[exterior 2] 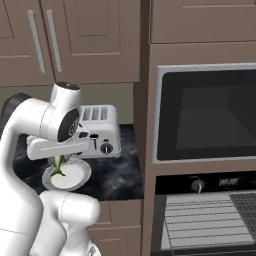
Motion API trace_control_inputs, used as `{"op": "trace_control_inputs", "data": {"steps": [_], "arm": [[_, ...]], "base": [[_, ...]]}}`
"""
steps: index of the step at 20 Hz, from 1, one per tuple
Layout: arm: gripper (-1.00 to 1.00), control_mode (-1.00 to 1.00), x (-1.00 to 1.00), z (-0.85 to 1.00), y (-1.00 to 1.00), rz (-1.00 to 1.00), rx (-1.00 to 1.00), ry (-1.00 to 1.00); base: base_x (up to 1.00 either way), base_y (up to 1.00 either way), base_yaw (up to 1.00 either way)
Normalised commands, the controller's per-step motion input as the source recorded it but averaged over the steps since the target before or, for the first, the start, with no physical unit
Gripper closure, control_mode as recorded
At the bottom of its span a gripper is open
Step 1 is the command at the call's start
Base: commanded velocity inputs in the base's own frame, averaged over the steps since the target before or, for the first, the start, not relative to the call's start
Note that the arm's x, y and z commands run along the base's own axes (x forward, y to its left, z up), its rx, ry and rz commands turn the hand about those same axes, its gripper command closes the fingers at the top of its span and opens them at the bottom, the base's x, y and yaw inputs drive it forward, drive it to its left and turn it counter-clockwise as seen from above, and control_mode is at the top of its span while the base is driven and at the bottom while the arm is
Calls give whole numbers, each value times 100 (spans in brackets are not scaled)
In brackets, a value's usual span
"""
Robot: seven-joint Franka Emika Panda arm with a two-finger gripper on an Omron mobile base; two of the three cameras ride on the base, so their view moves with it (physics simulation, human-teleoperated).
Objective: Take the fish from the oven and place it on the plate on the counter.
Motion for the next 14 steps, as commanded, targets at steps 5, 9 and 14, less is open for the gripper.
{"op": "trace_control_inputs", "data": {"steps": [5, 9, 14], "arm": [[100, 100, 0, 0, 0, 0, 0, 0], [100, 100, 0, 0, 0, 0, 0, 0], [100, 100, 0, 0, 0, 0, 0, 0]], "base": [[16, 10, -5], [3, 0, 0], [4, 2, 0]]}}
